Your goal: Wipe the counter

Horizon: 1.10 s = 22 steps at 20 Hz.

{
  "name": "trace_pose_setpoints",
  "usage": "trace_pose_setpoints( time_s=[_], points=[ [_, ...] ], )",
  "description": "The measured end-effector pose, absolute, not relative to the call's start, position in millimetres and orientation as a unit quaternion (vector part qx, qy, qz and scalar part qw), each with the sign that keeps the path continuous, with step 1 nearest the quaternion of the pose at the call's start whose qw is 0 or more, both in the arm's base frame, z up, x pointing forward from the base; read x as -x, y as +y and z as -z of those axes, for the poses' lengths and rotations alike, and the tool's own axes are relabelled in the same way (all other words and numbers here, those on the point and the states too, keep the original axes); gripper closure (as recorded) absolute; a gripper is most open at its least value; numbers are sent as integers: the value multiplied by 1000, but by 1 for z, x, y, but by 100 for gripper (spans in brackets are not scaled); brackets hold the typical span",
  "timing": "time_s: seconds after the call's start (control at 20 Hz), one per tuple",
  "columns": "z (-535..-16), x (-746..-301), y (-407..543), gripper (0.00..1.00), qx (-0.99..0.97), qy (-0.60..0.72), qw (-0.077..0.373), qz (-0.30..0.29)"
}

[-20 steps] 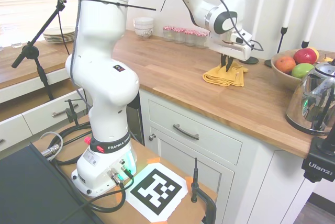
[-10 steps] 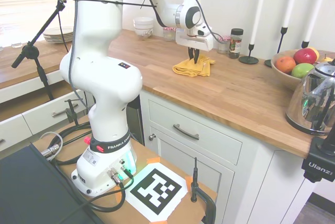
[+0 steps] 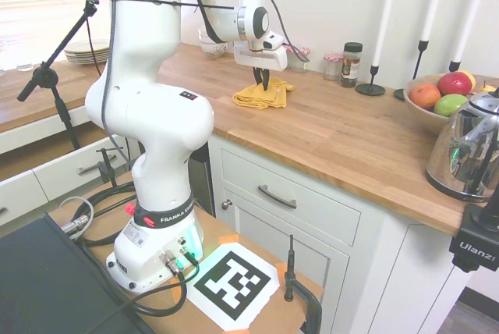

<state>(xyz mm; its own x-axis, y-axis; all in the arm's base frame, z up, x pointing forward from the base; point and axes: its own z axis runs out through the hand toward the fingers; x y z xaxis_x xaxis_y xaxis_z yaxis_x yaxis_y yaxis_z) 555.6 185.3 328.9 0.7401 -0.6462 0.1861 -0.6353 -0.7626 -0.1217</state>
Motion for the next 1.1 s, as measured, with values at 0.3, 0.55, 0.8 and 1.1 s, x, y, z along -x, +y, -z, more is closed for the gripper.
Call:
trace_pose_setpoints(
  time_s=[0.3, 0.55, 0.8, 1.1],
  points=[
    [-329, -550, 202, 100, 935, 336, 25, 112],
    [-329, -553, 194, 100, 932, 345, 28, 108],
    [-331, -568, 144, 100, 928, 358, 35, 98],
    [-332, -581, 71, 100, 924, 368, 48, 87]
  ],
)
